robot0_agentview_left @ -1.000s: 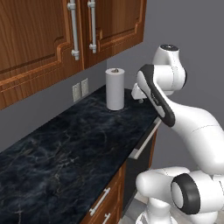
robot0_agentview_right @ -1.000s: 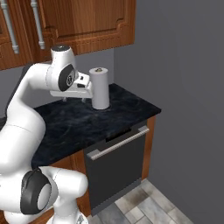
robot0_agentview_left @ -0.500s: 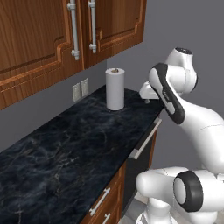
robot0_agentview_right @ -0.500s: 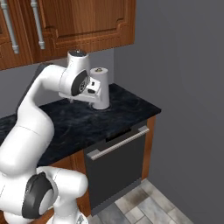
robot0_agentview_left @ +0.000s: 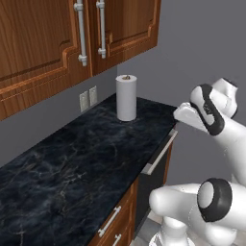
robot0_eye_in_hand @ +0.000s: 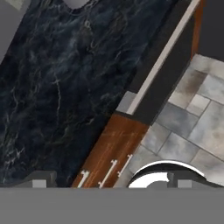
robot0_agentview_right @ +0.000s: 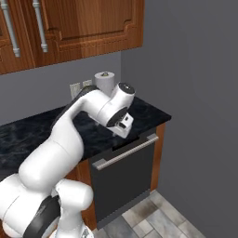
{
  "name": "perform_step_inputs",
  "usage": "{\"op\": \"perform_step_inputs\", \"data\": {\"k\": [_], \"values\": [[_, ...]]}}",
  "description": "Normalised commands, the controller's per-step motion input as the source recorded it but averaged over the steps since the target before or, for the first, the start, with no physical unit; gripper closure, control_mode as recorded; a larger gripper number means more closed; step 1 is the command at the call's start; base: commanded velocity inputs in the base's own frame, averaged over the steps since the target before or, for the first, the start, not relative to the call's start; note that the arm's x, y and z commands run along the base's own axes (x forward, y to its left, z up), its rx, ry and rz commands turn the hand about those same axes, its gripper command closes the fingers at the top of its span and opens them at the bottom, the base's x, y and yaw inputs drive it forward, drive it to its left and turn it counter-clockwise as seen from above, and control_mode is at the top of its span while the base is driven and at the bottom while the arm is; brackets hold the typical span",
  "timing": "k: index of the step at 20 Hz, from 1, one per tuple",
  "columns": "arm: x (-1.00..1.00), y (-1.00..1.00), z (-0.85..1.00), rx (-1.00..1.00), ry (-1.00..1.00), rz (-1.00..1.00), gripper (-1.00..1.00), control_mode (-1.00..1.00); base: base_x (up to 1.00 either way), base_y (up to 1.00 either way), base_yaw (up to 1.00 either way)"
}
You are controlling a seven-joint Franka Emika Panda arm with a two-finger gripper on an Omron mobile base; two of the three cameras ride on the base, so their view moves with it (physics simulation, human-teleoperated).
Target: Open the dishwasher door and pull out the top rack.
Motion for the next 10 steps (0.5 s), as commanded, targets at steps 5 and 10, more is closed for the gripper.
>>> {"op": "perform_step_inputs", "data": {"k": [5,10], "values": [[-0.05,-0.12,-1.00,0.26,0.03,-0.06,-1.00,-1.00,0.00,0.00,0.00],[0.00,-0.01,-0.99,0.28,-0.01,0.00,-1.00,-1.00,0.00,0.00,0.00]]}}
